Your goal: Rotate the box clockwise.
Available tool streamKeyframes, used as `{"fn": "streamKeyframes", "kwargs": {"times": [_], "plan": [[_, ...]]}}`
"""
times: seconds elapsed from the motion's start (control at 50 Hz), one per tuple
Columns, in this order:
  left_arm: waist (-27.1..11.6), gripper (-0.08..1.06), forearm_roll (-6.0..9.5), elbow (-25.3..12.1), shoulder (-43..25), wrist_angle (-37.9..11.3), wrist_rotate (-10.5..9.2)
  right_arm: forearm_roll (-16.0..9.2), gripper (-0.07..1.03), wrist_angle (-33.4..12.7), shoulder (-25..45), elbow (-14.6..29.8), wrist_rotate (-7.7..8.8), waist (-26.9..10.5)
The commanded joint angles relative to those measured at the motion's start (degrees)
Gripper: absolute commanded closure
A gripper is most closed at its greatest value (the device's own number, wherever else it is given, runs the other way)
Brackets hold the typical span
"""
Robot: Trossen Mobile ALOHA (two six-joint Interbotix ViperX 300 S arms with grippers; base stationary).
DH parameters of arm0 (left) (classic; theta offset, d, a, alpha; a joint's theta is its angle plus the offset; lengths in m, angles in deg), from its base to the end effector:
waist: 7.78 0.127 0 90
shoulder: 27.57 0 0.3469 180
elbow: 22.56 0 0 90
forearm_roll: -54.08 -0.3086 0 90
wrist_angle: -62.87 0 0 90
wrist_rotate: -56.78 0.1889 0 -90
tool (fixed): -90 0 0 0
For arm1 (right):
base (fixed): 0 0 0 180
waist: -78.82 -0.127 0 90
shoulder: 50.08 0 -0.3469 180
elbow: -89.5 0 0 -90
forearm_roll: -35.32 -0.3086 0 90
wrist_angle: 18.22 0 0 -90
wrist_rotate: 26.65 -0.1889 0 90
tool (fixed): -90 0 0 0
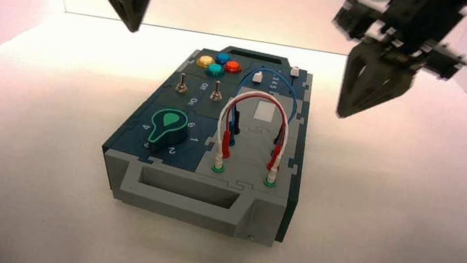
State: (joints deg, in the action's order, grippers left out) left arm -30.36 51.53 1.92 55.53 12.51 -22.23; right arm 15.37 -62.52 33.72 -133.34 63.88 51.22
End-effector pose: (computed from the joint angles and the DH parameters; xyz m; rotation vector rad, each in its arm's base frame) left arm 0.3094 -0.1216 0.1239 0.4854 1.3692 -0.4519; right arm 0.1959 0.1532 0.1075 0.0265 1.4586 0.4258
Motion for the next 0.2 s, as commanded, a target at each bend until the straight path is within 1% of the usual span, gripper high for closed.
{"fn": "streamKeyframes", "kwargs": {"times": [0.02,0.12,0.2], "plan": [[-0.35,1.01,0.09,2.37,6.06,-0.35,-1.41,0.62,0.99,-1.49,-6.24,-0.26,0.35,-0.35],[-0.44,1.01,0.09,3.87,8.09,-0.44,-1.67,0.70,0.99,-1.76,-7.56,-0.44,0.44,-0.35],[-0.44,1.01,0.00,4.22,8.44,-0.44,-1.67,0.97,0.99,-1.76,-7.12,-0.35,0.44,-0.35]]}}
